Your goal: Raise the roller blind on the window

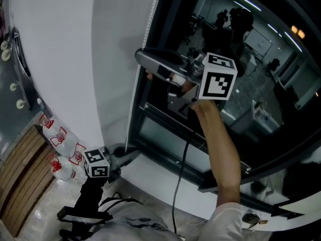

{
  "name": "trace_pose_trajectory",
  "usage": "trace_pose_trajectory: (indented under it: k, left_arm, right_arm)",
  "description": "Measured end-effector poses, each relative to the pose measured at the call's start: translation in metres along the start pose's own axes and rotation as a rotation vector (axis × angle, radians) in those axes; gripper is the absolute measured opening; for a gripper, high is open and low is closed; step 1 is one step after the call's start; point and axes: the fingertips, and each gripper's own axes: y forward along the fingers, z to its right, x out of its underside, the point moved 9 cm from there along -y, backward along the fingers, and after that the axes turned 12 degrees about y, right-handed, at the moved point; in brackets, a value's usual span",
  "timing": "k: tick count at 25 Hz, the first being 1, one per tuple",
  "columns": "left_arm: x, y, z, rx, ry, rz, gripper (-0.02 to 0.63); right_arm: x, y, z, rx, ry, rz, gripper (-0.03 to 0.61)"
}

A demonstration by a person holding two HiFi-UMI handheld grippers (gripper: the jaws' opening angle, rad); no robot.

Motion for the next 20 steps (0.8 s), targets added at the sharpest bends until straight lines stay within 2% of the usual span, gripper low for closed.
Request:
trace_pose_trajectory:
  k: [9, 20]
  left_arm:
    - [-0.014, -0.005, -0.009, -0.036, 0.017, 0.025, -0.002]
    - [-0.022, -0.008, -0.011, -0.055, 0.024, 0.032, -0.002]
  right_arm:
    - [0.051, 0.004, -0.003, 0.043, 0.022, -0.070, 0.003]
    - [0.139, 0.004, 0.014, 0.071, 0.137, -0.161, 0.003]
